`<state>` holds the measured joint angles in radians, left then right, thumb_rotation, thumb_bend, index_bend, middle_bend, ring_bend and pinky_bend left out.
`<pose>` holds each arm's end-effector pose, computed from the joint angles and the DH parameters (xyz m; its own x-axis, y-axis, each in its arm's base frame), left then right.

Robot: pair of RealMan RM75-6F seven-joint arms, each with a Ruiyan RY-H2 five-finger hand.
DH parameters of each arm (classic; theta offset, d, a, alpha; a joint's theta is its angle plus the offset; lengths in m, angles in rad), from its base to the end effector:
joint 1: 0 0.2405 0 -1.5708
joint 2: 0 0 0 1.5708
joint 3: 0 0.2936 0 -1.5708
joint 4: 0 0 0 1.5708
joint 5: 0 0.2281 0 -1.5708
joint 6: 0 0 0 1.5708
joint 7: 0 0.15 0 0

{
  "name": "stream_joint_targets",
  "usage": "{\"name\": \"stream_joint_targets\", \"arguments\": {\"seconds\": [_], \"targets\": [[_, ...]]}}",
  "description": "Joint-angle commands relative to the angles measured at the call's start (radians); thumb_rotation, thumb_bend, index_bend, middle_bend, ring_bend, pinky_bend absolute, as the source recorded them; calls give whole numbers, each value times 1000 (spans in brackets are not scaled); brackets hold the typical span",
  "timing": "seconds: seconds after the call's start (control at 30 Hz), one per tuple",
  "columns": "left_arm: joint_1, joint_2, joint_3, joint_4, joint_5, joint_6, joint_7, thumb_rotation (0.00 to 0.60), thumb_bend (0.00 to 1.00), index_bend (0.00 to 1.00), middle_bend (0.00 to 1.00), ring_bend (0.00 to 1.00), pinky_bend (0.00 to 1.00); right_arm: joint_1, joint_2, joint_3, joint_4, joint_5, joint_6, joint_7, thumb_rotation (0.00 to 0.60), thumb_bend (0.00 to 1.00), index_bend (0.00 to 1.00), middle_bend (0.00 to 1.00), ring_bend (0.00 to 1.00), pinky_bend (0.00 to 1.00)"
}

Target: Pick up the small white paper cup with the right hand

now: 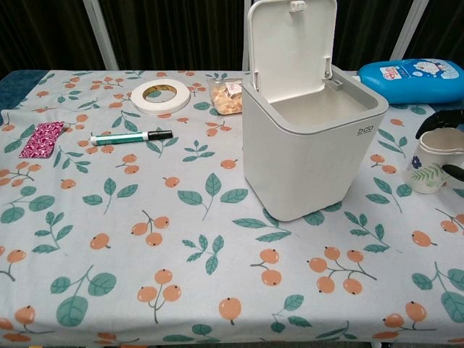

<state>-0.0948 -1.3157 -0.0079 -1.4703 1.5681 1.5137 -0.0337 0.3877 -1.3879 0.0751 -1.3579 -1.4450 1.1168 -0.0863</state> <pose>-0.3506 0.1856 0.0940 0.3190 0.0190 0.9476 0.9448 -0.0847 -0.3164 -0.3263 -0.3003 0.0399 0.4938 -0.2065 0.8447 -0.8630 -0.2351 0.4471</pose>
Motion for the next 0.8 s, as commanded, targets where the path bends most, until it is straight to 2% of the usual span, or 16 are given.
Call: {"name": "stream_joint_targets", "arguments": {"seconds": [0.03, 0.33, 0.6, 0.8], "targets": [[0, 0, 0, 1, -1, 0, 0, 600, 238, 177, 171, 81, 115, -2, 1, -1, 3, -8, 15, 10, 600, 339, 351, 335, 293, 474], [3, -1, 1, 4, -2, 3, -5, 600, 237, 177, 170, 81, 115, -30, 62, 6, -50, -50, 118, 51, 600, 339, 364, 345, 303, 480], [2, 2, -1, -2, 4, 9, -1, 600, 237, 177, 170, 82, 115, -45, 202, 53, -231, -138, 269, 70, 600, 340, 364, 345, 303, 480], [1, 3, -2, -6, 6, 10, 0, 600, 237, 177, 170, 81, 115, -9, 281, 92, -373, -195, 287, 110, 600, 338, 364, 343, 303, 480]]}}
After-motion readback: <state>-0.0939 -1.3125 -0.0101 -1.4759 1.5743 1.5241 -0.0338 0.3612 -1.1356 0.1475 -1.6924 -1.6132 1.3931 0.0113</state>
